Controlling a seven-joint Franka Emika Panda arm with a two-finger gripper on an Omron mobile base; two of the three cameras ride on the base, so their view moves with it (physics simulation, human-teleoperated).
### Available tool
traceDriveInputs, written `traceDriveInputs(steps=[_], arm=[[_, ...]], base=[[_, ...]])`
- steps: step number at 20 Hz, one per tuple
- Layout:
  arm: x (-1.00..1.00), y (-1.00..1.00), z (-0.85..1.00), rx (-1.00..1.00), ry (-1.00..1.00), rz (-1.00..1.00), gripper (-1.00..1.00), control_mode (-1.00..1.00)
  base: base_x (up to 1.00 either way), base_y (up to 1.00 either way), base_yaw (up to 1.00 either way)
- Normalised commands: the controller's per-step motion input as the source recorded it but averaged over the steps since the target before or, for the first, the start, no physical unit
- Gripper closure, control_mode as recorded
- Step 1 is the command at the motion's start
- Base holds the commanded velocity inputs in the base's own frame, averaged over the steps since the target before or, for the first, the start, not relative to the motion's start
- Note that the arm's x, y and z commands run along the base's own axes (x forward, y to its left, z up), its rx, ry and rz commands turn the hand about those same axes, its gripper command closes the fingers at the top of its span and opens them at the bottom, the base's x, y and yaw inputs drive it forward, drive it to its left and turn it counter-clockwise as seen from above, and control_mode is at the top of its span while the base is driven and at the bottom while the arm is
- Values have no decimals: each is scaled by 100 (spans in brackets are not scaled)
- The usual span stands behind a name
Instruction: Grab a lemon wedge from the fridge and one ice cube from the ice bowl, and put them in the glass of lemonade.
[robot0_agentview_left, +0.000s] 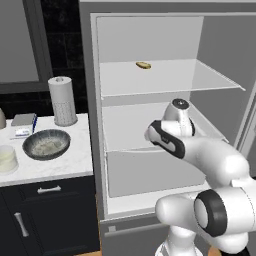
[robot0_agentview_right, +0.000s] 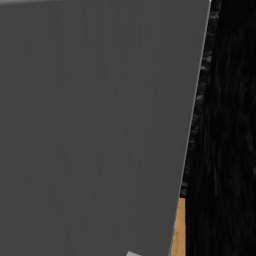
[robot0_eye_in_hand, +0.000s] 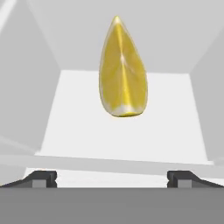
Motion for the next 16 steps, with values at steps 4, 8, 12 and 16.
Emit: traceDriveInputs(steps=[4, 8, 12, 16], arm=[[85, 0, 2, 0, 0, 1, -100, -100], [64, 0, 0, 0, 0, 0, -100, -100], [20, 0, 23, 0, 0, 0, -100, -100], [22, 0, 1, 0, 0, 0, -100, -100]], base=[[0, 0, 0], [0, 0, 0], [0, 0, 0], [0, 0, 0]])
